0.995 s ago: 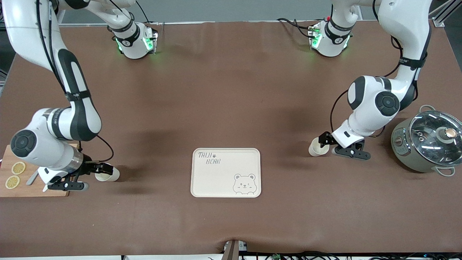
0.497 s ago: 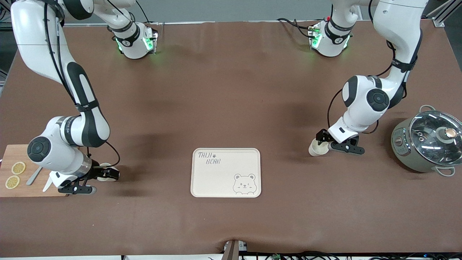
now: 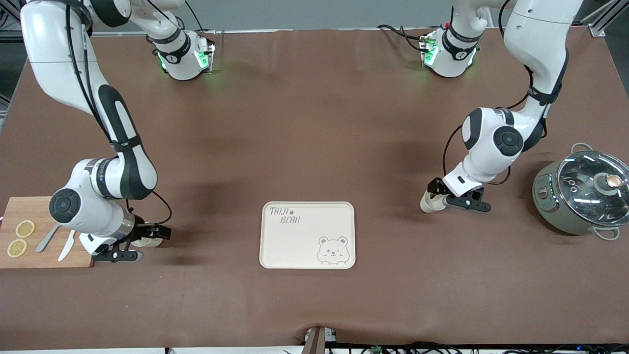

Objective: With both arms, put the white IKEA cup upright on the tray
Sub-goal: 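Lower both grippers and grasp each white cup by its rim, then carry both cups toward the white tray with both grippers, then lower both cups upright onto the tray and open both grippers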

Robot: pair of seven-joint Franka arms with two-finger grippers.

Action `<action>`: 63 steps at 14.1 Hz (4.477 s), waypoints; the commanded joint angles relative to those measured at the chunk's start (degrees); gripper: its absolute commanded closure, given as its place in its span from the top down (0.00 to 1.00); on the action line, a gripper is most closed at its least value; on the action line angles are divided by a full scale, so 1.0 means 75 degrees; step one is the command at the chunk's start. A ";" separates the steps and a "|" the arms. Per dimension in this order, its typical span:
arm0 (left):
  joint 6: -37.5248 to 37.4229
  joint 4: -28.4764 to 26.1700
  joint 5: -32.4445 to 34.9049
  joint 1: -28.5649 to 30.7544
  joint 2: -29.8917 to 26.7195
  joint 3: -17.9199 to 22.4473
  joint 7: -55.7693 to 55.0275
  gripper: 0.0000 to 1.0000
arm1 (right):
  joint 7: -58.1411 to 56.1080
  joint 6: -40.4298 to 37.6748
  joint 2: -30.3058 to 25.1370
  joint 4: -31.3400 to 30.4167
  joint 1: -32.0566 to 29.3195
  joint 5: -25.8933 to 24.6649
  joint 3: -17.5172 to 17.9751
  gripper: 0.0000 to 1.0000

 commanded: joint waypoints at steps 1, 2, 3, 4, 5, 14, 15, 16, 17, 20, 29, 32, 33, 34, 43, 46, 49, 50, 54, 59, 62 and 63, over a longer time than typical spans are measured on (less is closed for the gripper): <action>0.0057 0.0057 0.0125 0.0021 0.0044 -0.0018 -0.0259 0.01 | -0.0174 -0.0153 0.0046 0.0087 0.0065 -0.0001 -0.0007 0.59; 0.0046 0.0080 0.0148 0.0044 0.0055 -0.0018 -0.0226 0.00 | -0.0337 -0.0153 0.0046 0.0098 0.0042 -0.0013 -0.0007 0.45; 0.0046 0.0092 0.0148 0.0021 0.0056 -0.0018 -0.0226 0.00 | -0.0455 -0.0142 0.0046 0.0099 0.0030 -0.0013 -0.0007 0.37; 0.0046 0.0104 0.0148 0.0009 0.0056 -0.0018 -0.0226 0.00 | -0.0514 -0.0142 0.0057 0.0099 0.0007 -0.0025 -0.0018 0.31; 0.0046 0.0150 0.0148 -0.0002 0.0067 -0.0030 -0.0237 0.00 | -0.0573 -0.0142 0.0046 0.0110 -0.0005 -0.0036 -0.0019 0.26; -0.1204 0.2034 0.0124 -0.0494 0.0617 -0.0030 -0.0939 0.00 | -0.0608 -0.0118 -0.0001 0.0286 0.0065 -0.0037 -0.0019 0.00; -0.1626 0.2444 0.0124 -0.0587 0.0734 -0.0030 -0.1103 0.00 | -0.0597 -0.0130 -0.0025 0.0332 0.0123 -0.0025 -0.0007 0.00; -0.1967 0.2842 0.0124 -0.0704 0.0874 -0.0018 -0.1290 0.00 | -0.0585 -0.0142 -0.0036 0.0391 0.0205 -0.0013 -0.0007 0.00; -0.2156 0.3171 0.0136 -0.0810 0.1003 -0.0018 -0.1501 0.00 | -0.0550 -0.0142 -0.0036 0.0403 0.0287 -0.0013 -0.0007 0.00; -0.2216 0.3922 0.0136 -0.1161 0.1332 -0.0007 -0.2134 0.00 | -0.0491 -0.0165 -0.0083 0.0567 0.0486 0.0092 0.0005 0.00; -0.2369 0.6020 0.0148 -0.2451 0.2644 0.0064 -0.4419 0.00 | 0.1734 -0.0142 -0.0013 0.1235 0.1904 0.0057 0.0005 0.00; -0.2322 0.6641 0.0148 -0.2941 0.3160 0.0366 -0.4888 0.00 | 0.1806 -0.0048 0.0045 0.1375 0.2454 0.0057 0.0005 0.00; -0.2287 0.6666 0.0136 -0.3187 0.3184 0.0612 -0.5017 0.00 | 0.1841 -0.0048 0.0092 0.1411 0.2525 0.0069 0.0016 0.00; -0.2263 0.6666 0.0136 -0.3410 0.3184 0.0847 -0.5100 0.00 | 0.1841 -0.0036 0.0104 0.1411 0.2619 0.0080 0.0028 0.00; -0.1396 0.6596 0.0148 -0.3799 0.3594 0.0954 -0.5581 0.00 | 0.2027 0.0503 0.0911 0.2030 0.3522 0.0104 0.0040 0.00; -0.1372 0.6596 0.0159 -0.3846 0.3665 0.0954 -0.5675 0.00 | 0.2403 0.0515 0.1111 0.2254 0.3756 0.0092 0.0040 0.00; -0.1372 0.6585 0.0428 -0.3870 0.3700 0.0955 -0.5675 0.00 | 0.2404 0.0526 0.1322 0.2266 0.3874 0.0081 0.0028 0.00; -0.1372 0.6584 0.0464 -0.3870 0.3723 0.0954 -0.5687 0.00 | 0.2403 0.0538 0.1346 0.2266 0.3874 0.0081 0.0040 0.00; -0.1372 0.6584 0.0464 -0.3858 0.3735 0.0954 -0.5687 0.00 | 0.2403 0.0526 0.1428 0.2325 0.3897 0.0081 0.0040 0.00; -0.1326 0.6584 0.0476 -0.3858 0.3794 0.0955 -0.5675 0.00 | 0.2403 0.0526 0.1428 0.2418 0.3897 0.0081 0.0028 1.00; -0.1267 0.6573 0.0476 -0.3858 0.3840 0.0966 -0.5675 0.00 | 0.2403 0.0421 0.1405 0.2711 0.3792 0.0092 0.0040 1.00; -0.1255 0.6573 0.0488 -0.3858 0.3841 0.0966 -0.5675 0.00 | 0.2403 0.0398 0.1382 0.2758 0.3757 0.0104 0.0028 1.00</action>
